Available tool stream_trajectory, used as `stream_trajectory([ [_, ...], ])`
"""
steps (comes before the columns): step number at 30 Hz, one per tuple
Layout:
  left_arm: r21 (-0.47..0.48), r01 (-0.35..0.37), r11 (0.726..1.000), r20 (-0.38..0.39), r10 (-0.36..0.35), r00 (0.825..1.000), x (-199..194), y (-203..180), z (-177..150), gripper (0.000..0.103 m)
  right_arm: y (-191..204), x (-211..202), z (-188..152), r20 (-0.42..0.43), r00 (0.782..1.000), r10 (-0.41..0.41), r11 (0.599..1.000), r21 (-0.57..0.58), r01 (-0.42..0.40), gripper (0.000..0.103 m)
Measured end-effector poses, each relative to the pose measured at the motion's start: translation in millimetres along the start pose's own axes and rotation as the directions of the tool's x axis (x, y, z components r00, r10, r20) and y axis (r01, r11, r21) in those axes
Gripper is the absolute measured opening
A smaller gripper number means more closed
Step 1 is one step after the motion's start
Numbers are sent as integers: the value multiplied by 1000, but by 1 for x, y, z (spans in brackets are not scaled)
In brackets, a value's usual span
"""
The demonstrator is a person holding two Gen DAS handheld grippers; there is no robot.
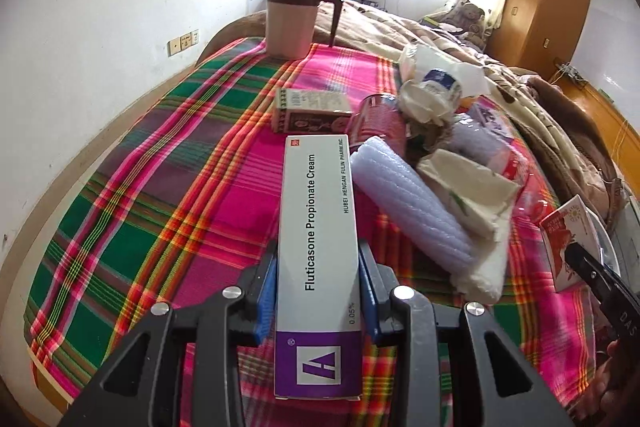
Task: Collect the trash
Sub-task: 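Carry the cream box with left while right carries the milk carton to the wastebasket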
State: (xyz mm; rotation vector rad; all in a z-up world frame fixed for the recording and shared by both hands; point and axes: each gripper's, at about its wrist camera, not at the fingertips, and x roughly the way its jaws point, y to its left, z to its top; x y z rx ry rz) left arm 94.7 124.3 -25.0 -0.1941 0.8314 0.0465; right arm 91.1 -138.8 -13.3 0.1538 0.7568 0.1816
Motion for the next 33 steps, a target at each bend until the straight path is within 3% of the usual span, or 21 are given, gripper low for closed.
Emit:
stream_trajectory([
  [8, 49, 47, 998, 77, -51, 996, -28, -29, 11, 37, -17, -22, 7, 56, 998, -5, 1000, 29, 4, 39],
  [18, 149, 141, 979, 117, -159, 980, -40, -93, 22, 37, -52, -48, 18, 124, 992, -37, 997, 67, 29, 39],
  [33, 290, 299, 909, 46, -326, 944, -32, -192, 17, 37, -101, -70, 26, 169, 979, -117, 988, 124, 97, 39],
])
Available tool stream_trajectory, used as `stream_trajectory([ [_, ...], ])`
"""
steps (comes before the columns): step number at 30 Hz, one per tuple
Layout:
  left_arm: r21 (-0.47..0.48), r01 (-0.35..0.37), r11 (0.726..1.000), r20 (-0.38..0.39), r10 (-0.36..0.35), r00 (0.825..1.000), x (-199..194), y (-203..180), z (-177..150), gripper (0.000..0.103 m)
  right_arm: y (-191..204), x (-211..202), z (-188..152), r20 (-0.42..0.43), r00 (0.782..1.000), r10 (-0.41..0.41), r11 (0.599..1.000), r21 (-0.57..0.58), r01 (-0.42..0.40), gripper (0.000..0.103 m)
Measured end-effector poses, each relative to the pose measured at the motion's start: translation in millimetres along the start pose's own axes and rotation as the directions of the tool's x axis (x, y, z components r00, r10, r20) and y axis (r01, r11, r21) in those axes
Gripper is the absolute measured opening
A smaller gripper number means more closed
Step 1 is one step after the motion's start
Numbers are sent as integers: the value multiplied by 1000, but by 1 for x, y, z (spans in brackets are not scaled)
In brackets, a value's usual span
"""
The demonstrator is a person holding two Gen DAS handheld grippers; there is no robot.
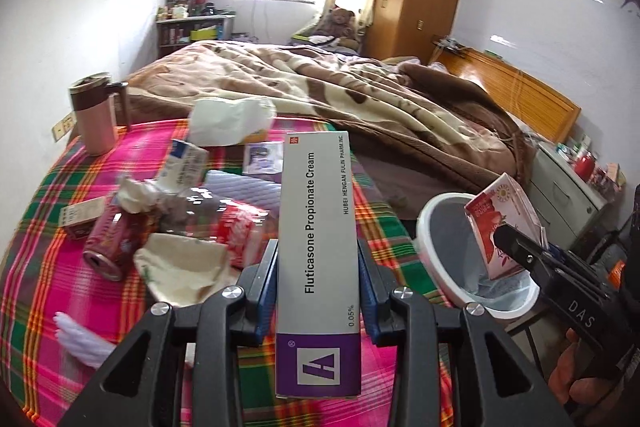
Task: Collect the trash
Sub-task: 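Carry the cream box with left while right carries the milk carton to the wastebasket, then open both grippers over the wastebasket to drop the box and carton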
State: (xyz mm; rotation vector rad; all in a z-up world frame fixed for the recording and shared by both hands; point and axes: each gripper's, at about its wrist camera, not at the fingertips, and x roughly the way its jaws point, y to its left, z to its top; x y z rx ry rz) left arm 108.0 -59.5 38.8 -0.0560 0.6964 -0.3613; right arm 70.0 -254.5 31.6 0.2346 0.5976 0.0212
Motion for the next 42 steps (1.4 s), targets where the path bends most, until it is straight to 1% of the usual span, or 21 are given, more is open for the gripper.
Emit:
stream_trajectory([
  [3, 27, 54, 998, -2, -54, 999, 9, -20, 2, 37, -14, -2, 2, 3, 999, -35, 999, 14, 35, 39],
  [8, 60, 130, 990, -36, -128, 991, 30, -53, 6, 37, -41, -3, 3, -3, 996, -94, 995, 37, 94, 39],
  [10, 70, 165, 984, -48, -162, 986, 38, -66, 7, 37, -53, -2, 2, -16, 993, -118, 992, 46, 118, 39],
  [13, 82, 196, 977, -74, -191, 979, 50, -82, 8, 37, -69, 3, 1, -42, 988, -151, 986, 62, 153, 39],
  [17, 104, 223, 969, -108, -212, 971, 64, -105, 7, 37, -81, 8, -3, -64, 984, -168, 983, 70, 172, 39],
  [24, 137, 231, 963, -170, -207, 963, 84, -133, -1, 37, -98, 17, -7, -115, 976, -186, 980, 51, 192, 39],
  [32, 161, 232, 959, -199, -199, 960, 100, -153, -5, 37, -115, 20, -8, -134, 968, -213, 974, 56, 222, 39],
  [34, 165, 242, 956, -203, -207, 957, 103, -156, -5, 37, -117, 21, -9, -141, 966, -219, 972, 58, 229, 39],
  [36, 167, 249, 954, -207, -213, 955, 104, -158, -5, 44, -118, 21, -9, -144, 965, -220, 971, 57, 230, 39],
  [37, 169, 251, 953, -207, -215, 954, 104, -160, -6, 54, -118, 22, -9, -146, 964, -224, 971, 54, 234, 39],
  [38, 167, 253, 953, -206, -218, 954, 103, -159, -7, 59, -119, 23, -9, -147, 962, -229, 970, 52, 239, 39],
  [40, 159, 259, 953, -204, -225, 953, 101, -157, -6, 60, -118, 24, -9, -152, 958, -244, 966, 45, 253, 41],
  [42, 154, 244, 957, -198, -212, 957, 100, -153, -5, 61, -119, 25, -8, -150, 958, -243, 967, 39, 251, 48],
])
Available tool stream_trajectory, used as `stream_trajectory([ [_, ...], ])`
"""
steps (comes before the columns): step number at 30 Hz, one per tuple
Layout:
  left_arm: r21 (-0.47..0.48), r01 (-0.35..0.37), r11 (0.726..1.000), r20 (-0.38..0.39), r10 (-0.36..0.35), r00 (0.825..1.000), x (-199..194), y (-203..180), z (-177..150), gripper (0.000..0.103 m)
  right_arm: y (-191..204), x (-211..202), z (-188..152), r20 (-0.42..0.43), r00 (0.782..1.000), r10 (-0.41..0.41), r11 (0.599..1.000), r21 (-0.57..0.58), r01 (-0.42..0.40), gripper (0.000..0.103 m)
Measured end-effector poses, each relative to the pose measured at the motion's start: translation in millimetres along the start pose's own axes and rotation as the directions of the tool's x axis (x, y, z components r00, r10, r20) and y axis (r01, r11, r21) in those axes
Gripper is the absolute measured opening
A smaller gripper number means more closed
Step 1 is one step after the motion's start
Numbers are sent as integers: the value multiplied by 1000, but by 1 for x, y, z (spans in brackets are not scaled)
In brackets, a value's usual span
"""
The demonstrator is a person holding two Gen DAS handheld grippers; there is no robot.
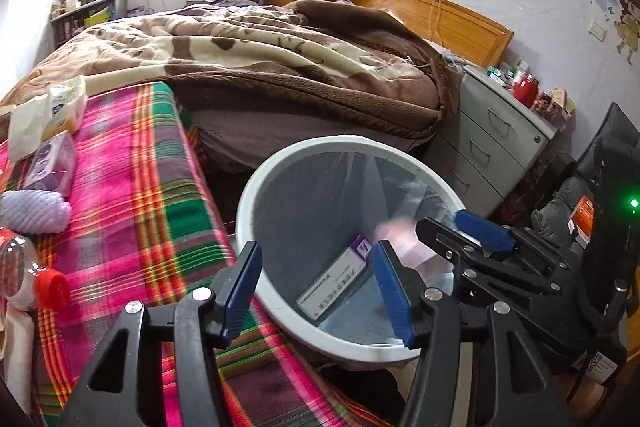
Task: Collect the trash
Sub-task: 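Open both grippers over the wastebasket to drop the box and carton, then grasp the white foam sleeve with left while right grasps the Coca-Cola bottle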
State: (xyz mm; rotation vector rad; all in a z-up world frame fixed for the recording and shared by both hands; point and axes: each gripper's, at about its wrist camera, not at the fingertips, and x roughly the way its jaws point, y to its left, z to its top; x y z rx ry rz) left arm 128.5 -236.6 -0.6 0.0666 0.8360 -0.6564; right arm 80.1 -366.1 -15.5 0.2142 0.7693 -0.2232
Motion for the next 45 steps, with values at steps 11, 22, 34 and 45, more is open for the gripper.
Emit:
stream_trajectory([
  [11, -51, -54, 997, 45, 57, 997, -34, 28, -5, 66, 17, -15, 2, 59, 998, 33, 999, -16, -32, 58],
  [22, -153, -144, 978, 102, 161, 982, -83, 83, -28, 71, 60, -31, -2, 121, 984, 134, 989, -76, -125, 65],
  [34, -322, -285, 903, 103, 332, 938, -131, 162, -70, 73, 125, -24, -7, 96, 966, 242, 959, -177, -222, 67],
  [45, -466, -388, 795, 31, 453, 891, -162, 225, -115, 74, 182, -13, -7, 33, 944, 329, 906, -293, -306, 67],
])
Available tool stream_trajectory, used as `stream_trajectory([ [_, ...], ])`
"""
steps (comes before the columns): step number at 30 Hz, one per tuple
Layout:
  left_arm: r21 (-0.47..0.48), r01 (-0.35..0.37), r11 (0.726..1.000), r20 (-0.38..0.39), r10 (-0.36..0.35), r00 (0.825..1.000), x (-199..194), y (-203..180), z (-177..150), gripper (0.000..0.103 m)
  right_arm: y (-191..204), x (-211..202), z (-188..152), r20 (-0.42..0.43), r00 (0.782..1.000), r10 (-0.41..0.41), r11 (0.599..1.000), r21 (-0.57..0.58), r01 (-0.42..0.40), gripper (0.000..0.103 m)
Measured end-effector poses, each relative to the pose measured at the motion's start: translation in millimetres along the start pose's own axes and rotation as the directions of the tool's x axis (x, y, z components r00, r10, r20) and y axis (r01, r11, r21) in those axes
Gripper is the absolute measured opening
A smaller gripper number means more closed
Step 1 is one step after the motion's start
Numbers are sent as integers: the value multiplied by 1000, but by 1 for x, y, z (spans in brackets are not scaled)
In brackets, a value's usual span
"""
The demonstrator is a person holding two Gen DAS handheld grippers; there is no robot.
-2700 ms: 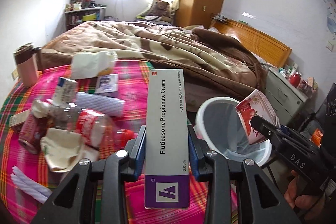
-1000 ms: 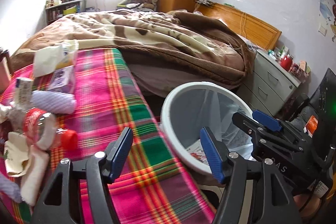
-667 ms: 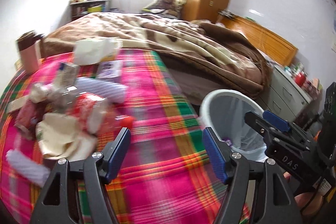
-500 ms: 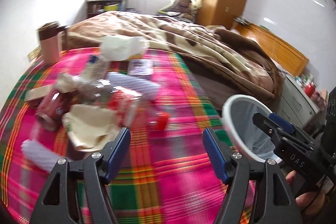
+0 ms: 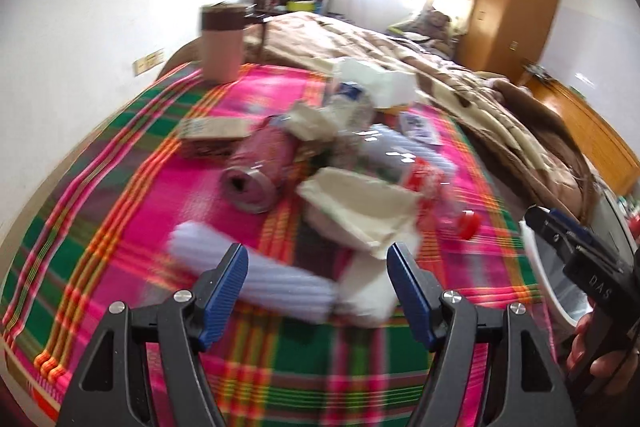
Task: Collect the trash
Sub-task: 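Grasp the white foam sleeve with left while right grasps the Coca-Cola bottle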
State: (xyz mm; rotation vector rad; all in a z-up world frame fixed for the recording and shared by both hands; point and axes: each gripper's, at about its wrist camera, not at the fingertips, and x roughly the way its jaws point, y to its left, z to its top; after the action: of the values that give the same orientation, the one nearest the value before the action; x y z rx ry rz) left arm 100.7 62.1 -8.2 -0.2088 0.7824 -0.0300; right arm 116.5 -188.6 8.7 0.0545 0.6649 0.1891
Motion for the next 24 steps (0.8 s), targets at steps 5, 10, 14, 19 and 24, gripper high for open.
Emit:
stream_trajectory([
  [5, -68, -58, 996, -18, 57, 998, 2, 32, -3, 74, 20, 20, 12, -21, 998, 57, 997, -57, -58, 67],
  [10, -135, -68, 988, -66, 59, 996, 7, 56, -11, 75, 34, 44, 25, -63, 991, 117, 990, -76, -121, 67],
  [14, -192, -31, 981, -118, 8, 993, 18, 68, -13, 78, 45, 61, 32, -99, 980, 172, 978, -101, -182, 67],
  [19, -193, -27, 981, -131, 2, 991, 28, 68, -8, 78, 61, 75, 35, -162, 965, 205, 957, -175, -233, 67],
  [24, -209, 3, 978, -135, -31, 990, 37, 65, 1, 78, 66, 85, 32, -213, 951, 225, 945, -189, -266, 67],
])
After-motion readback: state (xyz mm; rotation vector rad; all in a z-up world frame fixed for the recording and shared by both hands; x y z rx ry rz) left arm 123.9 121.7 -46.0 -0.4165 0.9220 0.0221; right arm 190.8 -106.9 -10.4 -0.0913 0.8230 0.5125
